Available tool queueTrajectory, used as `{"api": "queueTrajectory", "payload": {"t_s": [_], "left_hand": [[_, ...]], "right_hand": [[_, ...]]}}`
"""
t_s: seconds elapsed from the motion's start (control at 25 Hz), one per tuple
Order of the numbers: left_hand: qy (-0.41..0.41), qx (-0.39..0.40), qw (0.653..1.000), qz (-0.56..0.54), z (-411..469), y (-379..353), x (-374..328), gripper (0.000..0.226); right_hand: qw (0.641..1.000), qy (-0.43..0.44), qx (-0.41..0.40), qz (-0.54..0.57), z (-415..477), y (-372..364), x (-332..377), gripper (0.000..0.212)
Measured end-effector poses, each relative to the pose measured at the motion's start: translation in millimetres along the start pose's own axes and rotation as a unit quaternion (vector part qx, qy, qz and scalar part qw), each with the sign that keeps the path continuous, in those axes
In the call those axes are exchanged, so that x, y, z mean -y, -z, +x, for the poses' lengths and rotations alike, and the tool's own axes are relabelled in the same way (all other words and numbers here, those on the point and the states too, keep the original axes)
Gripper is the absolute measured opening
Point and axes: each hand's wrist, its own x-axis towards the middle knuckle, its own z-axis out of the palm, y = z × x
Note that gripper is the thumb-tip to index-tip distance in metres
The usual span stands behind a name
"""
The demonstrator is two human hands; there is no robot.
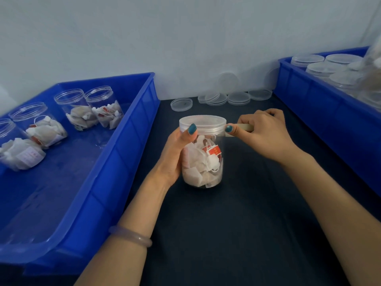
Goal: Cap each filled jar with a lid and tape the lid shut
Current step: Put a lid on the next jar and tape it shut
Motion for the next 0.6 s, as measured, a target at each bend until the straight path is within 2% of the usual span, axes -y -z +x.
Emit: {"api": "queueTrajectory", "payload": {"t_s": [0.08, 0.16, 0.24, 0.28, 0.32, 0.48, 0.6], "left_hand": [[0.011, 0.030, 0.999, -0.008, -1.0, 0.8, -0.2, 0.073], [0.013, 0.049, 0.998, -0.021, -0.5, -1.7, 0.9, 0.077], [0.009, 0.065, 0.997, -0.047, 2.7, -4.9, 2.1, 0.082], [0.008, 0.067, 0.996, -0.059, 4.4, -5.6, 2.5, 0.085], [0.008, 0.063, 0.996, -0.066, 5.9, -5.1, 2.8, 0.087], [0.009, 0.010, 0.998, -0.057, 11.7, 1.6, 4.6, 0.095], [-0.002, 0.017, 0.999, -0.052, 19.6, 1.6, 8.2, 0.094]], "right_hand": [[0.998, -0.022, 0.044, 0.028, 0.6, 2.4, 2.0, 0.079], [0.983, -0.054, 0.127, 0.124, -0.8, 6.2, 6.5, 0.075], [0.931, -0.083, 0.220, 0.278, -4.6, 9.1, 13.4, 0.071], [0.905, -0.096, 0.253, 0.329, -5.7, 9.5, 16.0, 0.071], [0.894, -0.101, 0.265, 0.348, -6.1, 9.5, 16.4, 0.072], [0.936, -0.071, 0.186, 0.292, -1.9, 11.2, 11.2, 0.071], [0.971, -0.054, 0.133, 0.191, -1.5, 11.8, 4.1, 0.086]]}}
